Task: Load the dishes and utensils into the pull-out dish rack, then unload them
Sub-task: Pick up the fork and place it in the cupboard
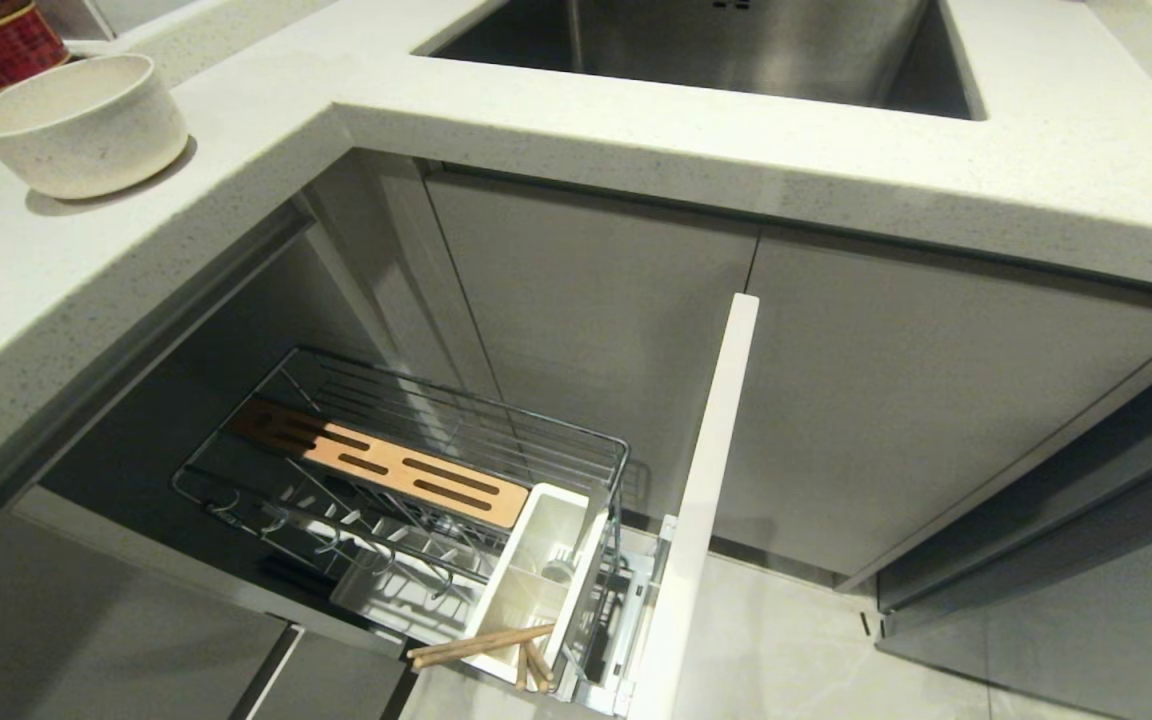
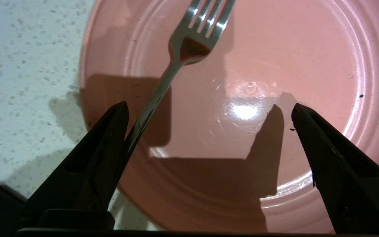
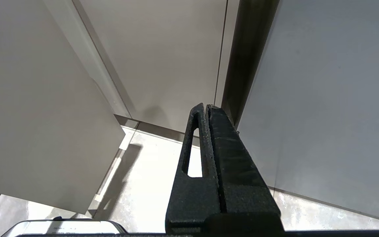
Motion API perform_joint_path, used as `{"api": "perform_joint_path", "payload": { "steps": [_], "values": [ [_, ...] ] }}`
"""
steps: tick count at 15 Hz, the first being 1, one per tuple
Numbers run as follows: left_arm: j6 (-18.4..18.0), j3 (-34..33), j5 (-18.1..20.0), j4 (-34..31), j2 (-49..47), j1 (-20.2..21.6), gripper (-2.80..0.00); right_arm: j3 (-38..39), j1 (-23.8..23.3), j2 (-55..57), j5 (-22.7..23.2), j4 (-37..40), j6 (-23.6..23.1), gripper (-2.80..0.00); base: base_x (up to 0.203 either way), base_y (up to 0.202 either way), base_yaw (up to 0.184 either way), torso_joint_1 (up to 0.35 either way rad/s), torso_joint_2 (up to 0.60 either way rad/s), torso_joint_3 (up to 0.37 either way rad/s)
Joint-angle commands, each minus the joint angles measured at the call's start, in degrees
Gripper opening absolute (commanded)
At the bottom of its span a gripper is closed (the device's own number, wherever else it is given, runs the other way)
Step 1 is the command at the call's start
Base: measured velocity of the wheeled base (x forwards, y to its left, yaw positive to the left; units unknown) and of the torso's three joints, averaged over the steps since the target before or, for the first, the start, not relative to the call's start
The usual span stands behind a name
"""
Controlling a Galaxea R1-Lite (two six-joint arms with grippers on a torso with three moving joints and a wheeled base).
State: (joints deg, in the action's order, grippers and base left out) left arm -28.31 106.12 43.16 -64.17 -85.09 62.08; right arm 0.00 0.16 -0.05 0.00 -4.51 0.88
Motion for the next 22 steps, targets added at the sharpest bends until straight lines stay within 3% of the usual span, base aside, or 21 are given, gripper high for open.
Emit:
{"api": "perform_joint_path", "payload": {
  "steps": [1,9,11,12,22],
  "values": [
    [-0.09,-0.38,0.25,-1.07,0.55,-1.01,0.00,1.50,0.02,0.05,0.00,-0.06,0.01,-2.80,0.000,0.000,0.000,0.000,0.00,0.000],
    [0.45,-0.77,-0.05,-3.77,2.74,-3.30,0.00,1.50,0.02,0.05,0.00,-0.06,0.00,-2.80,0.000,0.000,0.000,0.000,0.00,0.000],
    [0.37,-1.79,-1.74,-3.45,2.81,-3.29,0.00,1.54,0.02,0.05,0.00,-0.06,0.04,-2.80,0.000,0.000,0.000,0.000,0.00,0.000],
    [0.45,-1.81,-2.50,-3.24,2.74,-3.36,-2.77,1.50,0.02,0.05,0.00,-0.03,0.03,-2.80,0.000,0.000,0.000,0.000,0.00,0.000],
    [0.45,-1.49,-3.93,-3.15,2.39,-3.37,-2.80,1.50,0.02,0.05,0.00,-0.06,-0.01,-2.80,0.000,0.000,0.000,0.000,0.00,0.000]
  ]
}}
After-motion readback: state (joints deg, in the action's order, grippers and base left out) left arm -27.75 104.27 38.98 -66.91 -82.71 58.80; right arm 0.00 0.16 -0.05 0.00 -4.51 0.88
